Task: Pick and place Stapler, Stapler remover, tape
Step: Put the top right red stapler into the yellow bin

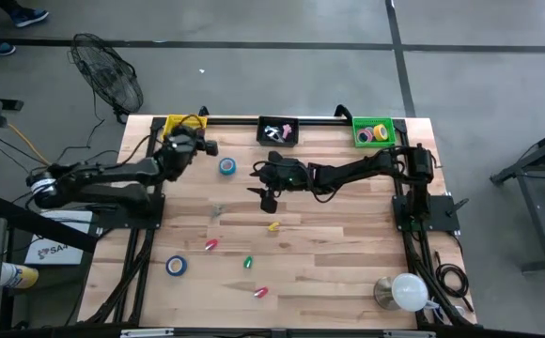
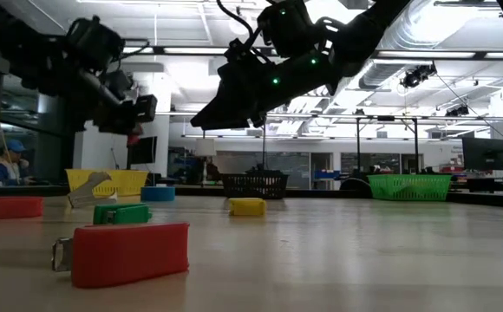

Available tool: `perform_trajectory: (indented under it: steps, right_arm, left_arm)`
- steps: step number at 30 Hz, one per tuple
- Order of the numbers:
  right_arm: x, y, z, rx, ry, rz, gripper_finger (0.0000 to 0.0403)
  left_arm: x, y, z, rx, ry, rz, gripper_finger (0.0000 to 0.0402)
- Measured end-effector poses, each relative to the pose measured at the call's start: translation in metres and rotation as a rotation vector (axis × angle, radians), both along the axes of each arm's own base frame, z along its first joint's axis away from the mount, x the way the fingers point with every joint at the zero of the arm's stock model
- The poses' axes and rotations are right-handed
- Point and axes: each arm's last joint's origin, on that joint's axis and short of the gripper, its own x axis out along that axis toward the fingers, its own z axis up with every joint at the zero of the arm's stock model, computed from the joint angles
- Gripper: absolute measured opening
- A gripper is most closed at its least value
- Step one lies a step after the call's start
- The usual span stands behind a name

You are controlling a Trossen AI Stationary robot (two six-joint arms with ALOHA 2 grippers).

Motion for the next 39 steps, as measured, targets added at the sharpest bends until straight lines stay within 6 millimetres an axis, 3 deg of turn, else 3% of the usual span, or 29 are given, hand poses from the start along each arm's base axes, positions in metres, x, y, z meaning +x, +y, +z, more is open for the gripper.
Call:
perform_trajectory:
  steps: [8,16,25,39]
  right_arm:
    - [0.000,0.000,0.000,0.001,-0.001,-0.001,0.0211]
    - [0.000,0.000,0.000,0.002,-0.002,-0.001,0.0211]
    - [0.000,0.000,0.000,0.001,-0.002,-0.005,0.0211]
    - [0.000,0.000,0.000,0.001,0.001,-0.005,0.0211]
  left_arm:
    - [-0.024,0.029,-0.006,-0.079,-0.045,0.106,0.0069]
    - [-0.035,0.052,-0.025,-0.163,-0.050,0.157,0.0070]
    - [-0.022,0.069,-0.024,-0.167,-0.038,0.173,0.0071]
    - [-0.009,0.086,-0.044,-0.243,0.034,0.207,0.0071]
